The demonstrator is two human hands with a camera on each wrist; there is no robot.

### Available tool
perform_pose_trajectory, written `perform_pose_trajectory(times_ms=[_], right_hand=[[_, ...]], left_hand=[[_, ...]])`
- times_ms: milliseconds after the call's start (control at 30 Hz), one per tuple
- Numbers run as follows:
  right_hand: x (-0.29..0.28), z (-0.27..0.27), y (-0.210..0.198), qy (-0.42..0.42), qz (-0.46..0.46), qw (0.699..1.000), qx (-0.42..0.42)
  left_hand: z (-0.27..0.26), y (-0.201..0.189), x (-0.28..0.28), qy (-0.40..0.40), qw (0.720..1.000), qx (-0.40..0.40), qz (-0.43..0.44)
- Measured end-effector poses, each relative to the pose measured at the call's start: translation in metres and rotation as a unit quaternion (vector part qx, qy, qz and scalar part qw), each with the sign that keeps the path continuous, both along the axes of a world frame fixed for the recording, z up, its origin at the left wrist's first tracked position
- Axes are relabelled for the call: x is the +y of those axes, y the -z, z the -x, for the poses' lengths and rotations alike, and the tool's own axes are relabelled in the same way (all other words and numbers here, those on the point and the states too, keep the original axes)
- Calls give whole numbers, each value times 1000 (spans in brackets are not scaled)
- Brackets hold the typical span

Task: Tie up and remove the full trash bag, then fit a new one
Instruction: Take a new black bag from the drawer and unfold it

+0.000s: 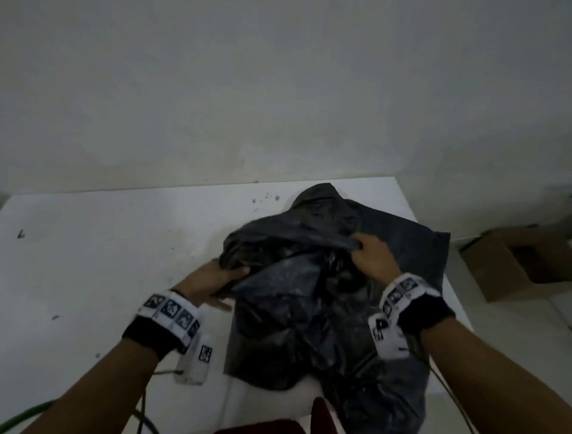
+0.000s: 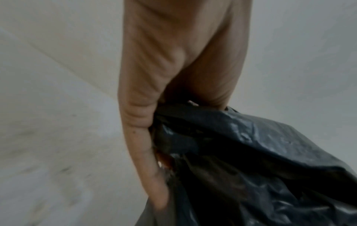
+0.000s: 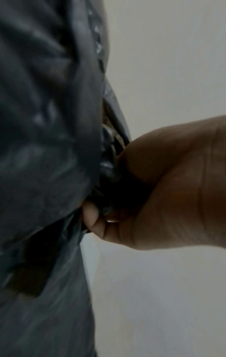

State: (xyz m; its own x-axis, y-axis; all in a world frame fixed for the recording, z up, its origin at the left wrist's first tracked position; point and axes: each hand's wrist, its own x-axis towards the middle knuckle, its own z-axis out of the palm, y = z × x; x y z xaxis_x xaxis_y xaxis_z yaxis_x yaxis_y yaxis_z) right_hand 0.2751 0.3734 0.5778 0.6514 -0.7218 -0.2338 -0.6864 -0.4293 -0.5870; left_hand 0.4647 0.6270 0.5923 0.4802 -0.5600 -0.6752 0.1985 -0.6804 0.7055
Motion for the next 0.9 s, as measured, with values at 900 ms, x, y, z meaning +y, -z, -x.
perform_pose_trajectory(times_ms=[900], right_hand=[[-75, 113, -95, -166, -18, 952, 258]], left_hand=[[15, -53, -67, 268, 884, -344, -167]])
